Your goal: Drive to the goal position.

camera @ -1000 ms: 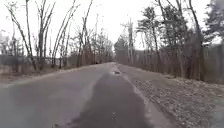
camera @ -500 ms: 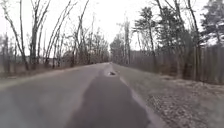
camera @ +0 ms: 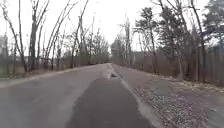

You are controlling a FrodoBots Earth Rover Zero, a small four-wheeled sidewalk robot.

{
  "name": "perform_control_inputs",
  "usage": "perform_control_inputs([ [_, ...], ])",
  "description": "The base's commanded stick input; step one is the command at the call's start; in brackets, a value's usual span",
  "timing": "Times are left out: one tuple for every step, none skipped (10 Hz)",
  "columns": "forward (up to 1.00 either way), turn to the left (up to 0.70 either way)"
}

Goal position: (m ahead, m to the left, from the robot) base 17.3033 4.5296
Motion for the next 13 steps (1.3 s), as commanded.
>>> perform_control_inputs([
  [0.85, 0.0],
  [0.85, 0.27],
  [0.85, 0.16],
  [0.85, 0.05],
  [0.85, 0.0],
  [0.85, 0.0],
  [0.85, 0.0],
  [0.85, 0.0],
  [0.85, 0.0],
  [0.85, 0.0],
  [0.85, 0.0],
  [0.85, 0.0],
  [0.85, 0.0],
])
